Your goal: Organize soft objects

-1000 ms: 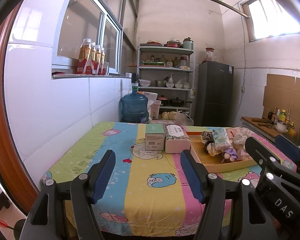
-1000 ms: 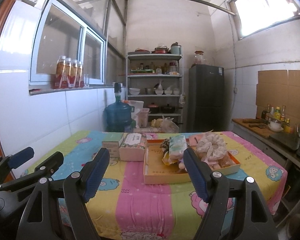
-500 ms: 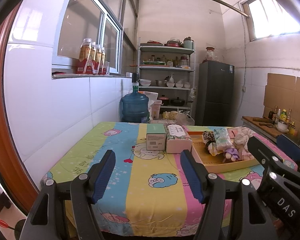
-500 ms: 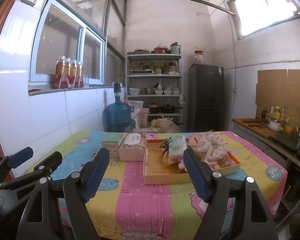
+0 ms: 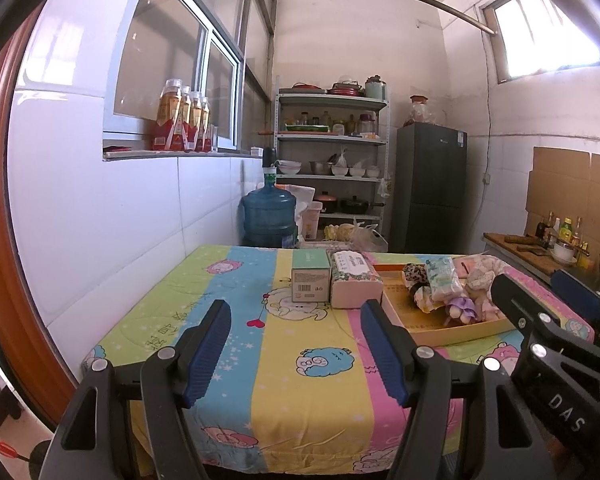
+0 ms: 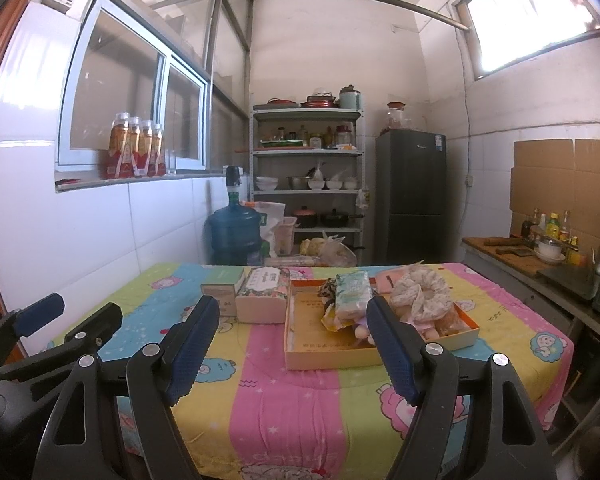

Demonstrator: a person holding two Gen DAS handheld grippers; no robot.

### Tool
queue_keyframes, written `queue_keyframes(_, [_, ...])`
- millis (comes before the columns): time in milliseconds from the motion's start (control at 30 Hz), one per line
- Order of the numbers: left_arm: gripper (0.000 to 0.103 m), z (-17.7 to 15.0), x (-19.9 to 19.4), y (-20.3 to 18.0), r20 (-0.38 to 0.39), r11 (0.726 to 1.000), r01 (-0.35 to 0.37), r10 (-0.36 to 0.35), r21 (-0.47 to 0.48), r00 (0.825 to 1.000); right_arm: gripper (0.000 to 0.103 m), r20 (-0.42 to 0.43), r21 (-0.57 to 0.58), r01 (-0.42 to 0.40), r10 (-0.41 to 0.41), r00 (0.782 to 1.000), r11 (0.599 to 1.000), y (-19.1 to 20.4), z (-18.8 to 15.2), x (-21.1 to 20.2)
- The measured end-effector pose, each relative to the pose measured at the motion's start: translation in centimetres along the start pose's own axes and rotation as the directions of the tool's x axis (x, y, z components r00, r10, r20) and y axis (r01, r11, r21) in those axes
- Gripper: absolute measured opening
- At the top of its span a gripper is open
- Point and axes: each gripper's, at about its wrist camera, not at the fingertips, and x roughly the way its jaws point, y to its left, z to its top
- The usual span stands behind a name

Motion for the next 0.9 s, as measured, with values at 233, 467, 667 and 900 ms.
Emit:
queue_keyframes(233, [0.067, -0.04, -0.10, 0.23, 0.005, 1.000, -0.004, 0.004, -0.003, 1.000, 0.077, -0.006, -0.004, 0.001, -0.001, 1.000, 1.000, -0.05, -0.15, 0.17])
queue_keyframes(467, [0.067, 0.01, -0.07, 0.40, 0.007, 1.000, -0.005, 0.005, -0.004, 1.000, 0.077, -0.009, -0.005, -0.001, 0.001, 1.000, 1.000, -0.02, -0.25, 0.23])
queue_keyframes(667, [0.067, 0.00, -0.06, 0.39, 0.009, 1.000, -0.004, 0.004, -0.005, 1.000, 0.077, -0.008, -0.005, -0.001, 0.001, 1.000, 1.000, 0.00, -0.26, 0.23])
queue_keyframes(900, [0.067, -0.02, -0.11, 0.38, 0.008, 1.000, -0.006, 0.006, -0.005, 1.000, 0.077, -0.009, -0.004, 0.000, 0.000, 1.000, 1.000, 0.05, -0.26, 0.21])
